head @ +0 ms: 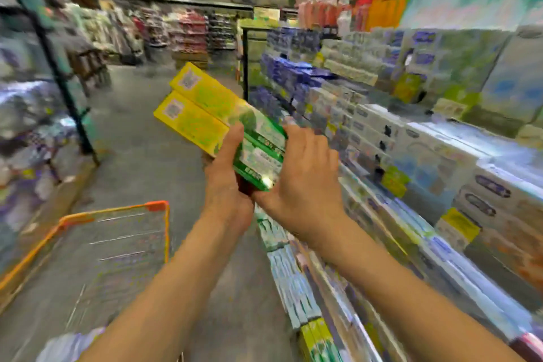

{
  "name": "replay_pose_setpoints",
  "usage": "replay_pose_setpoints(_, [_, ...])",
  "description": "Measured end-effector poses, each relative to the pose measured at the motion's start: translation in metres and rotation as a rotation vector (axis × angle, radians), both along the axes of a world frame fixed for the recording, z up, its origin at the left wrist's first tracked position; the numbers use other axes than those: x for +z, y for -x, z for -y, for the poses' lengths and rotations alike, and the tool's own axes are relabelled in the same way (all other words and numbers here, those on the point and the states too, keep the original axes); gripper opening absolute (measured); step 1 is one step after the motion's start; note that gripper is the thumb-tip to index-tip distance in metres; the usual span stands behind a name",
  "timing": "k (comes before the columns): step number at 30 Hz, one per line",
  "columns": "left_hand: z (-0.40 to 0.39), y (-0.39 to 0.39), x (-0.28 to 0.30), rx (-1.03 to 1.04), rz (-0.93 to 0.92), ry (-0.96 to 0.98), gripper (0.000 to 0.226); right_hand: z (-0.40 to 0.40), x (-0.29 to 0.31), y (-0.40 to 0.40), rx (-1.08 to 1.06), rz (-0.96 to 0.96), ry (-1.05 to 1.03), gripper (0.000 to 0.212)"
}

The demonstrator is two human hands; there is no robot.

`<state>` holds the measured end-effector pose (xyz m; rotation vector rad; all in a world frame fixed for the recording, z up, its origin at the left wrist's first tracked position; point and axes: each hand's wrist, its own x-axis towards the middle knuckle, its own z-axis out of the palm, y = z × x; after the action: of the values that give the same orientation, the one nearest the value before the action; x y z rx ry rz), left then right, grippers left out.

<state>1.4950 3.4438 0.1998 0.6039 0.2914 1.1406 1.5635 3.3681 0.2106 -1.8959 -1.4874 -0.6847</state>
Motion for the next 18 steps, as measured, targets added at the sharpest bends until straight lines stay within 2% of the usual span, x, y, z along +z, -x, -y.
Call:
replay_pose_setpoints(3, [-0.025, 0.069, -0.007, 0.170, -0.007, 0.045, 0.114, -0.029, -0.006, 0.062, 0.100, 0.065, 0.036, 0.089])
replay_pose_setpoints(6, [-0.047, 0.147, -0.024, 0.289, -0.040, 0.086, 0.084, -0.059, -0.016, 0.125, 0.295, 0.041, 0.133, 0.089])
replay_pose_setpoints(9, [-0.076, 0.233, -0.054, 0.371, -0.112, 0.130, 0.072, -0.098, -0.021, 0.187, 0.535, -0.223, 0.452, 0.077])
replay_pose_setpoints(12, [-0.103, 0.310, -0.077, 0.383, -0.232, 0.193, 0.060, -0.155, -0.027, 0.242, 0.652, -0.553, 0.663, 0.067])
replay_pose_setpoints(15, [-0.120, 0.367, -0.100, 0.376, -0.292, 0.237, 0.040, -0.203, -0.046, 0.305, 0.731, -0.528, 0.892, 0.080])
replay_pose_setpoints(18, [-0.136, 0.404, -0.123, 0.331, -0.339, 0.258, 0.021, -0.237, -0.071, 0.346, 0.748, -0.520, 1.031, 0.069])
